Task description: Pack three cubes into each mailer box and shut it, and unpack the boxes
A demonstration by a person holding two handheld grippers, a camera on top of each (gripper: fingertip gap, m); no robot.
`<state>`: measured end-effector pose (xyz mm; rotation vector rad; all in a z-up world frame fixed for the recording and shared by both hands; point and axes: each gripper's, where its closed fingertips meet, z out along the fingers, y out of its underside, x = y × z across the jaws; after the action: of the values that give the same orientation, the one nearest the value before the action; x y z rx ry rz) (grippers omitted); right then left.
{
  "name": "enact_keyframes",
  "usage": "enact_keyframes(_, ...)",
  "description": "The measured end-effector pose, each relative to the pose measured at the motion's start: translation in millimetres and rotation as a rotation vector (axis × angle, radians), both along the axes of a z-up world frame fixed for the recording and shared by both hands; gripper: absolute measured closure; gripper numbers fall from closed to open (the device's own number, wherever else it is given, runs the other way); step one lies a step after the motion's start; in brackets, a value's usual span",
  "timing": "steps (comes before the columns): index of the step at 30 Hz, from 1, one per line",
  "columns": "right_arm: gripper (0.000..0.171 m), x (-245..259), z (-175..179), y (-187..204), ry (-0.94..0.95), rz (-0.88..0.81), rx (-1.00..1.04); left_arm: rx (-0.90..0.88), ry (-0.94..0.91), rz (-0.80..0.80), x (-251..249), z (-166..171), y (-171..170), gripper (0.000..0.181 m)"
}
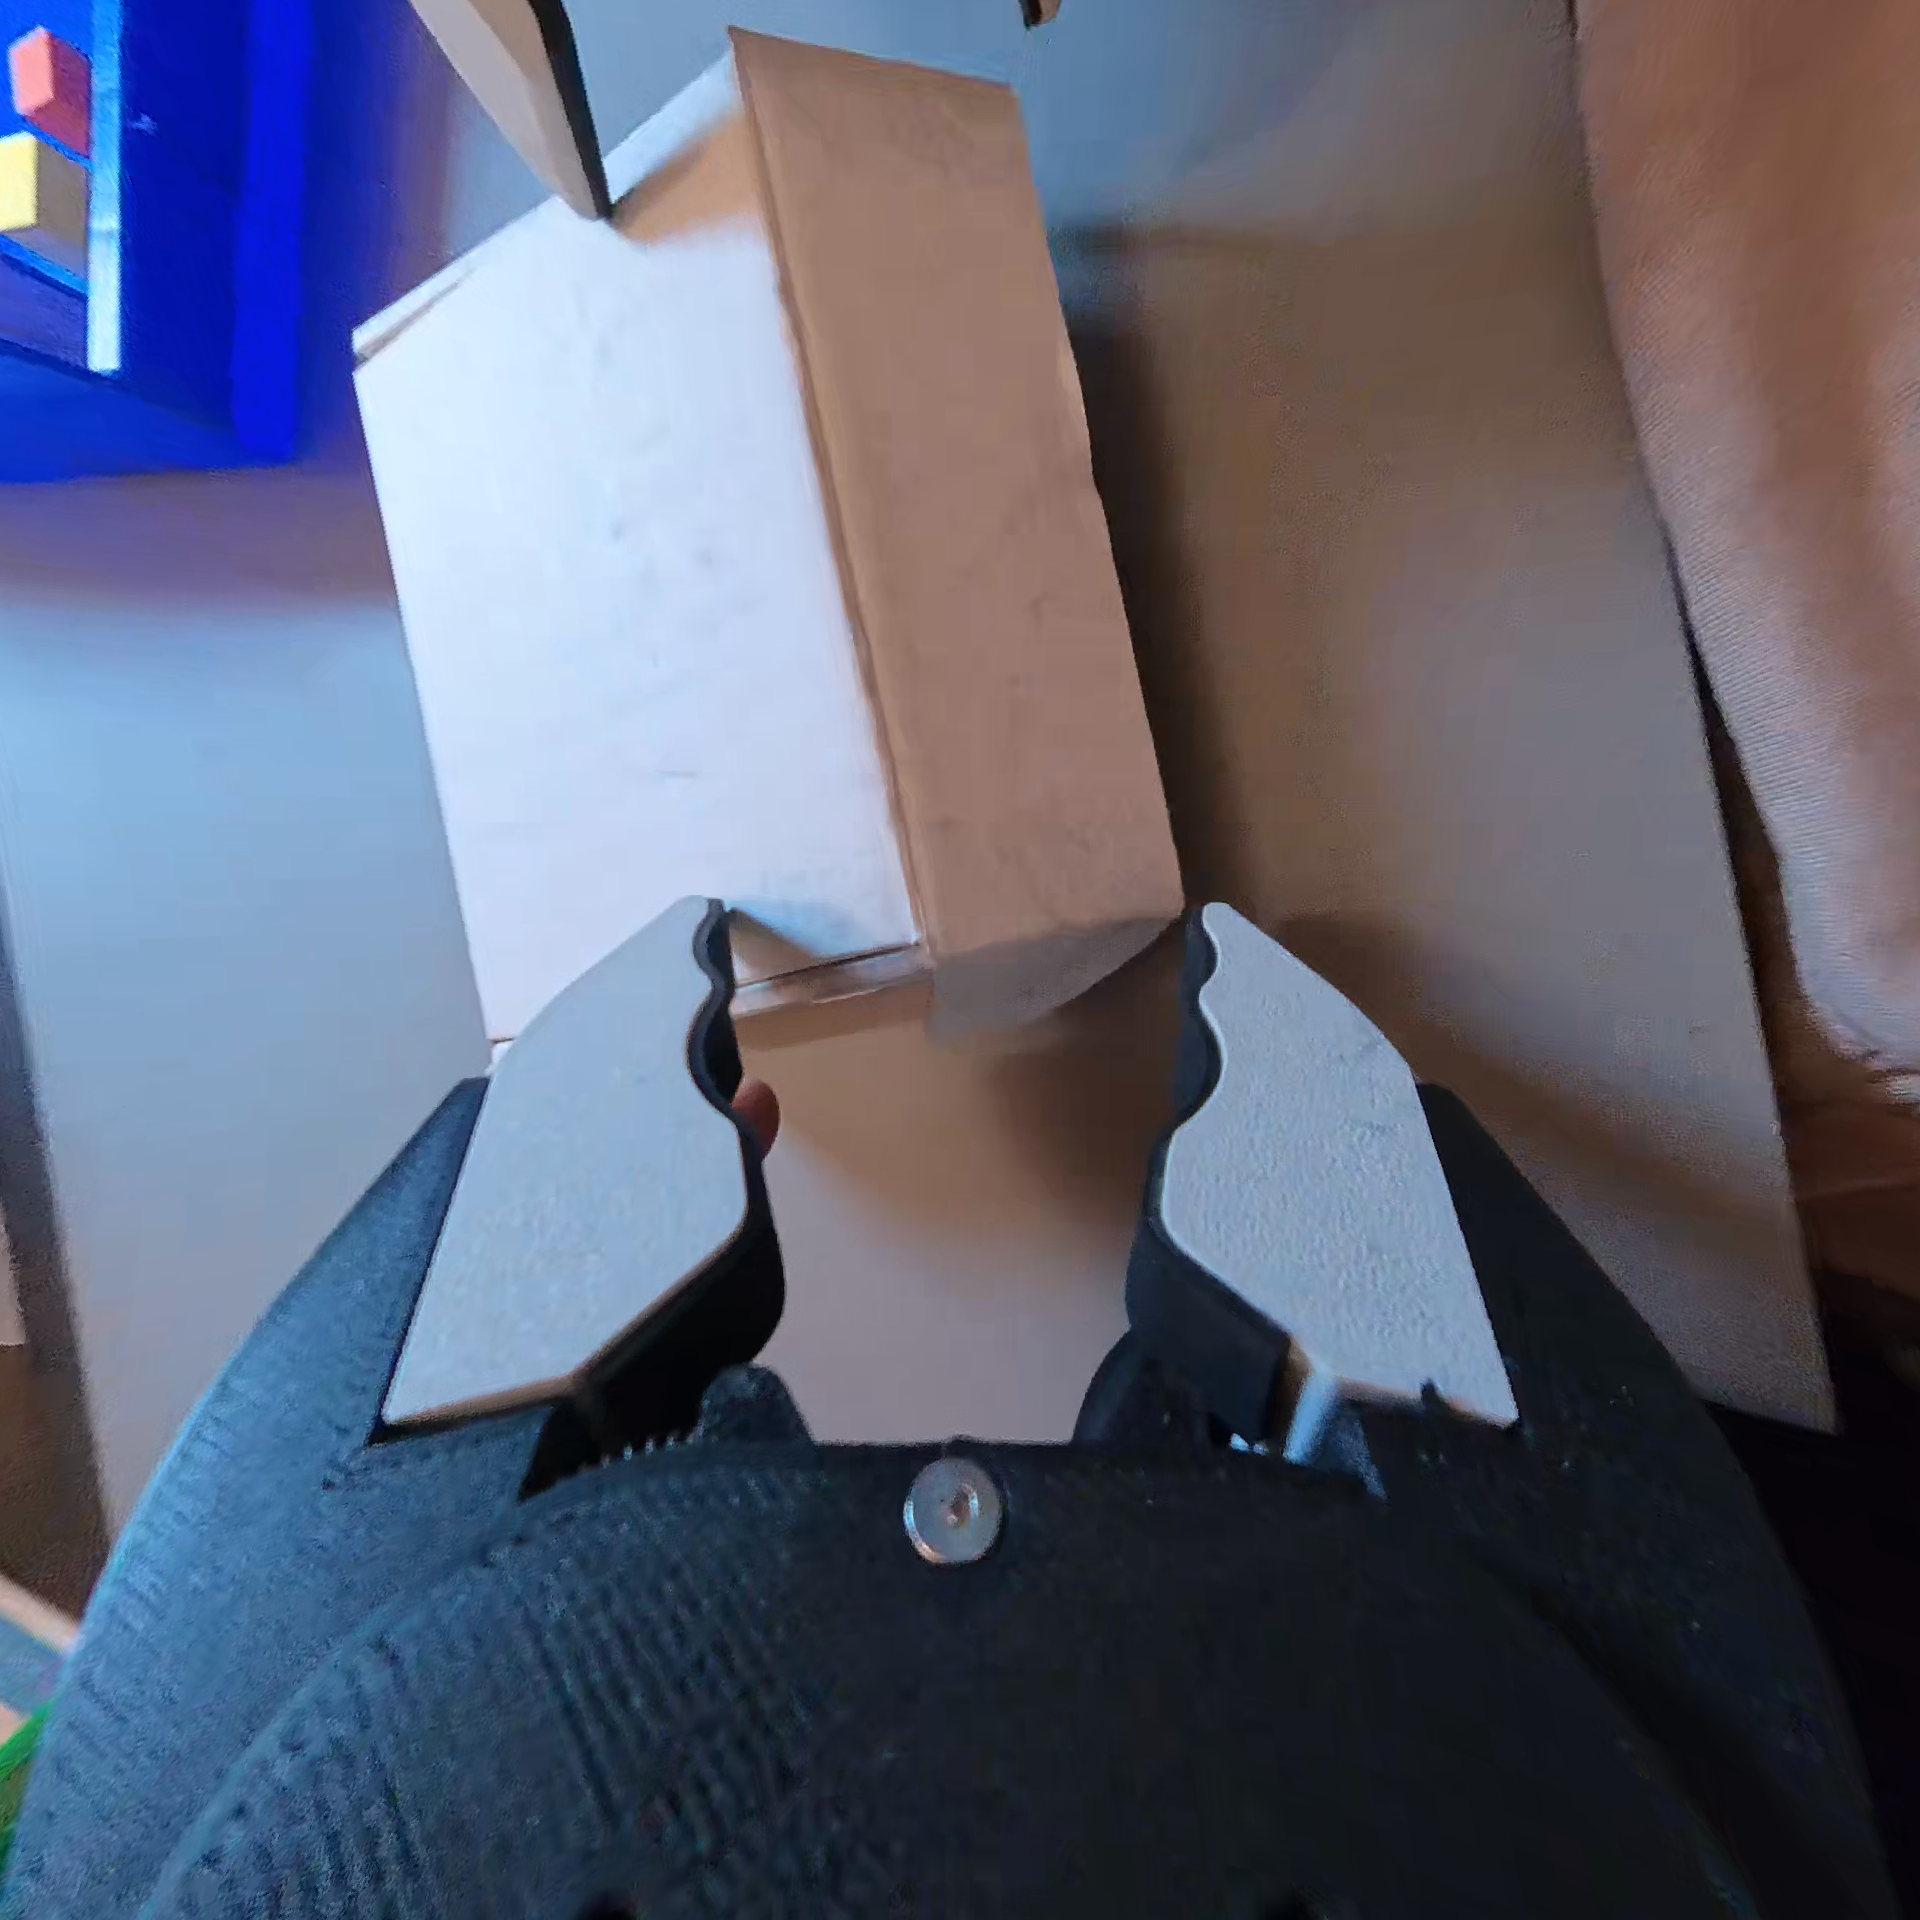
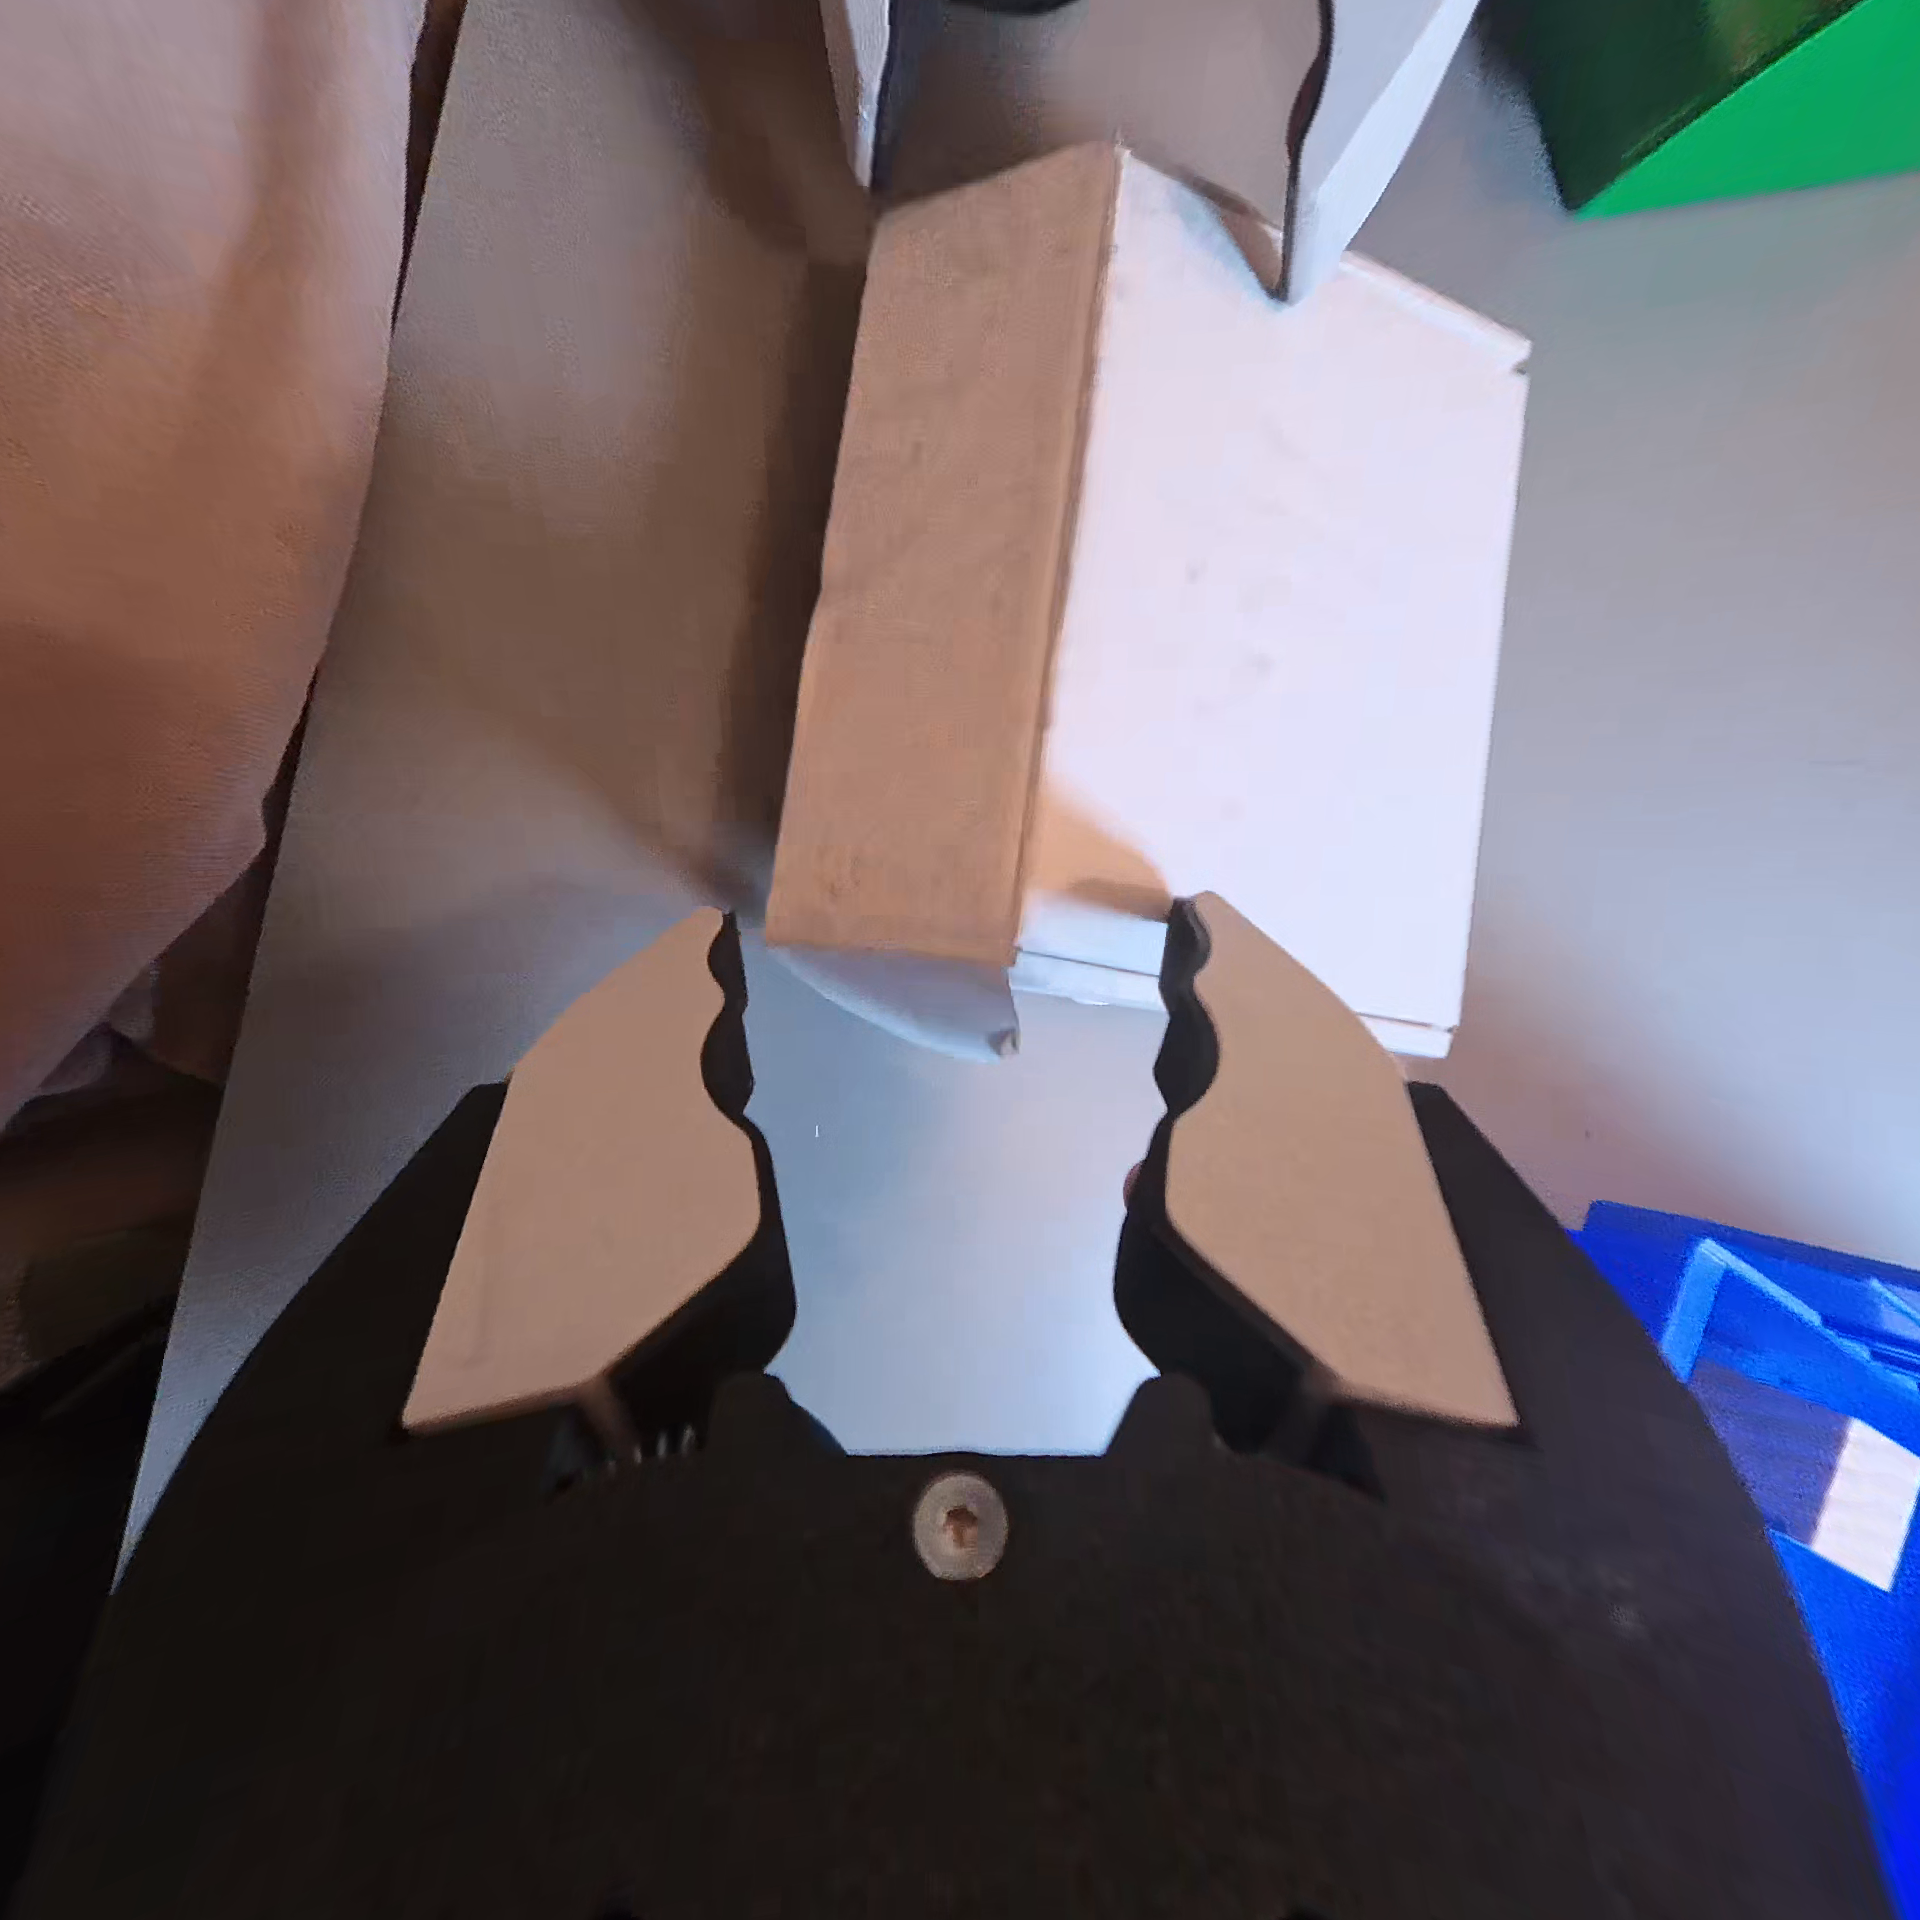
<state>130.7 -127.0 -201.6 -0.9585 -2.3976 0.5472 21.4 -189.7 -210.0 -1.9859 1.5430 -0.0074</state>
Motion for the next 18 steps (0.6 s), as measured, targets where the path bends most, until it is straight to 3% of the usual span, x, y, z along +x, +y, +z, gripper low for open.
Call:
enact_keyframes(1, 0.094, 0, 0, -1, -0.002, 0.004, 0.006, 0.018, 0.026, -0.002, -1, -1, 0, 0.099)
enact_keyframes(10, 0.106, -3, -3, 0, 0.046, -0.022, 0.043, 0.096, 0.129, 0.000, -5, -7, 1, 0.102)
enact_keyframes(14, 0.106, 1, -2, 2, 0.066, -0.016, 0.052, 0.110, 0.064, -0.008, -5, -3, -1, 0.105)
enact_keyframes(18, 0.104, 10, -1, 26, 0.087, 0.009, 0.219, 0.192, 0.129, -0.048, -20, 7, -2, 0.108)
